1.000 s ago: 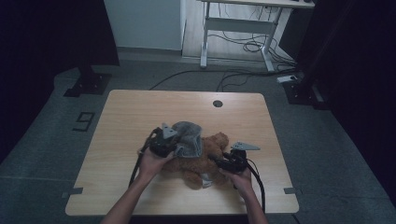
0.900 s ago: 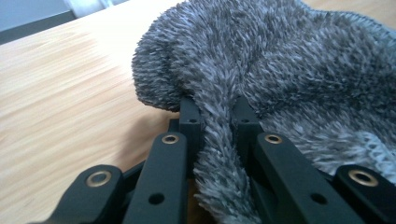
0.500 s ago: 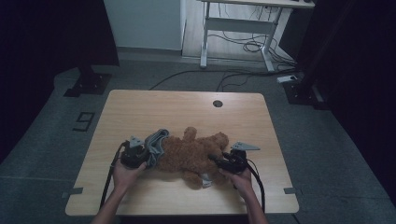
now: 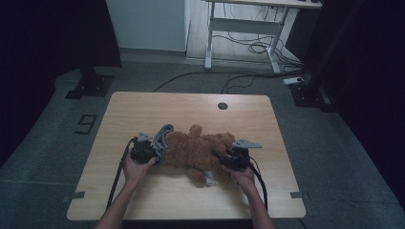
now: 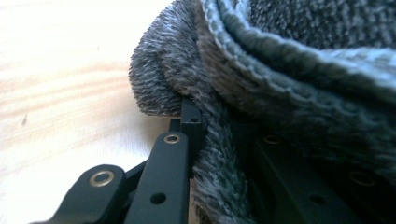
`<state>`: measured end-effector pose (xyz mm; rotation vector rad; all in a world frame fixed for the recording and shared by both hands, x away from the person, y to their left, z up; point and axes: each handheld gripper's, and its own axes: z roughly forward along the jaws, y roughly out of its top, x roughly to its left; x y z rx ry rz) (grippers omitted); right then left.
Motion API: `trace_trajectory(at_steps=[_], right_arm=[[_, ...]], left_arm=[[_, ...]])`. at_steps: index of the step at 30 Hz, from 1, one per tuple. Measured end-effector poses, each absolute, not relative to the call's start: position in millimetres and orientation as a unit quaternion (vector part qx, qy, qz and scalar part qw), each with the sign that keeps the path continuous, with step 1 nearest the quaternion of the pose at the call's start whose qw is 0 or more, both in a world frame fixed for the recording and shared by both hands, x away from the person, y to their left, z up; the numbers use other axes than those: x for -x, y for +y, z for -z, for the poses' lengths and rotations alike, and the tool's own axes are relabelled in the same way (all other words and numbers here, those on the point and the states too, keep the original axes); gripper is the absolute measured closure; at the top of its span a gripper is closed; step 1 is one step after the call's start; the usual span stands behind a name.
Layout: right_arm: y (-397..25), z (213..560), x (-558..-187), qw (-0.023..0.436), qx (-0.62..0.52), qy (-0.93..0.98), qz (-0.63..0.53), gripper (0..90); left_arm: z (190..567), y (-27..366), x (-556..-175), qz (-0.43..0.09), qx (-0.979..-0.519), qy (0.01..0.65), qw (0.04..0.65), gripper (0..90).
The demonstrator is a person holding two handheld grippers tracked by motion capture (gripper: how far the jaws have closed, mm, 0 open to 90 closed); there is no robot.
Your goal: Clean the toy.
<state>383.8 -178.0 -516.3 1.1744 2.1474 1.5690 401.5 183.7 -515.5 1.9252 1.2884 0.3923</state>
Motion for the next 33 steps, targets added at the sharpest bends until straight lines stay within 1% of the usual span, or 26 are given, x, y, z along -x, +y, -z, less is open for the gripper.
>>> trace_trajectory(at_steps=[3, 5, 8, 11, 14, 16, 19, 22, 25, 26, 29, 33], right_arm=[[-178, 517, -396, 0.129, -0.415, 0.719, -0.542, 61.9], [-179, 518, -399, 0.127, -0.416, 0.718, -0.543, 61.9], [-184, 519, -400, 0.121, -0.410, 0.722, -0.545, 61.8], [-187, 520, -396, 0.112, -0.406, 0.725, -0.545, 61.8], [-188, 521, -391, 0.108, -0.407, 0.724, -0.547, 61.7], [-188, 522, -388, 0.105, -0.405, 0.723, -0.549, 61.7], [-187, 522, -386, 0.110, -0.402, 0.725, -0.549, 61.6], [-187, 522, -385, 0.108, -0.402, 0.724, -0.550, 61.6], [-189, 524, -384, 0.109, -0.400, 0.724, -0.551, 61.6], [-190, 525, -383, 0.107, -0.400, 0.724, -0.552, 61.6], [-192, 526, -382, 0.101, -0.401, 0.723, -0.554, 61.6], [-191, 526, -380, 0.100, -0.396, 0.727, -0.551, 61.7]], left_arm=[[513, 182, -411, -0.157, -0.760, 0.505, 0.378, 79.8], [509, 185, -412, -0.158, -0.758, 0.504, 0.382, 79.7], [496, 191, -411, -0.160, -0.750, 0.500, 0.401, 79.4], [473, 189, -407, -0.184, -0.750, 0.481, 0.416, 79.0], [450, 179, -405, -0.202, -0.749, 0.460, 0.431, 78.9], [433, 164, -405, -0.201, -0.753, 0.437, 0.448, 78.9], [420, 133, -407, -0.214, -0.773, 0.405, 0.439, 78.7], [421, 101, -415, -0.219, -0.797, 0.391, 0.404, 78.6], [436, 84, -430, -0.203, -0.813, 0.406, 0.364, 78.4], [443, 84, -434, -0.193, -0.817, 0.412, 0.354, 78.2], [455, 89, -436, -0.180, -0.812, 0.421, 0.361, 78.4], [456, 97, -427, -0.177, -0.810, 0.419, 0.370, 78.6]])
